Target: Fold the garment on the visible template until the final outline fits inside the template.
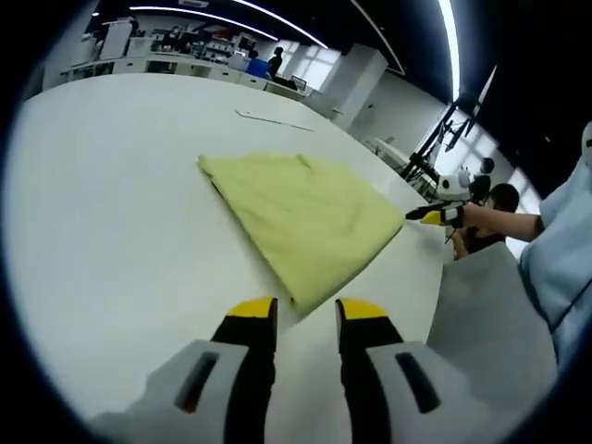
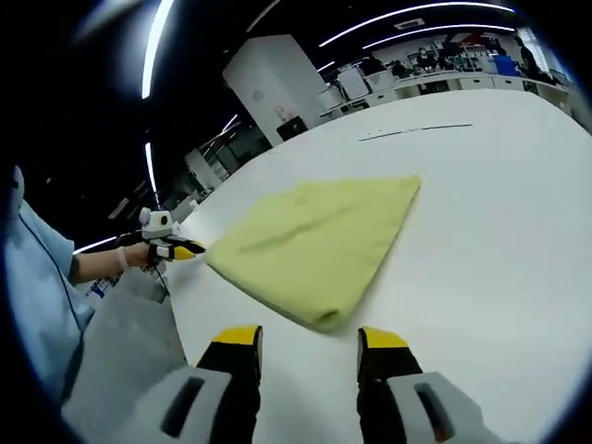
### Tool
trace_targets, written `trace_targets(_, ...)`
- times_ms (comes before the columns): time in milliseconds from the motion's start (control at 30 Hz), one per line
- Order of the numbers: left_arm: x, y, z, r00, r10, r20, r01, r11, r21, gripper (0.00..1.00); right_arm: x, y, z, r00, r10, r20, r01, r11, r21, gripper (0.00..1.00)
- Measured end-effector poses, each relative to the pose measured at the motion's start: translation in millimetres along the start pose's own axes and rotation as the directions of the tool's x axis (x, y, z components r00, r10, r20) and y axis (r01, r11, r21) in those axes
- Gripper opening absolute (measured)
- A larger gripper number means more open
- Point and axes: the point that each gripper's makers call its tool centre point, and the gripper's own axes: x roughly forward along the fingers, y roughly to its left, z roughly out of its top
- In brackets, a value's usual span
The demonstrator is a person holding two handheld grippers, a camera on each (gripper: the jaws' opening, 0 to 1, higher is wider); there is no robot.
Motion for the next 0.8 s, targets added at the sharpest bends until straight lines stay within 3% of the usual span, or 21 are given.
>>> trace_targets(400, 8.8, 2.0, -4.9, 1.000, 0.003, -0.024, -0.004, 0.999, -0.032, 0.18, 9.3, -5.2, 0.9, 0.999, -0.016, 0.047, 0.013, 0.998, 0.053, 0.18)
trace_targets(600, 13.8, 4.0, -7.9, 1.000, 0.012, -0.029, -0.014, 0.998, -0.057, 0.14, 11.6, -11.8, -2.5, 0.997, -0.045, 0.055, 0.044, 0.998, 0.036, 0.04)
trace_targets(800, 14.8, 2.7, -6.6, 1.000, 0.009, -0.020, -0.010, 0.998, -0.066, 0.10, 11.5, -18.8, -0.1, 0.995, -0.051, 0.086, 0.045, 0.997, 0.069, 0.03)
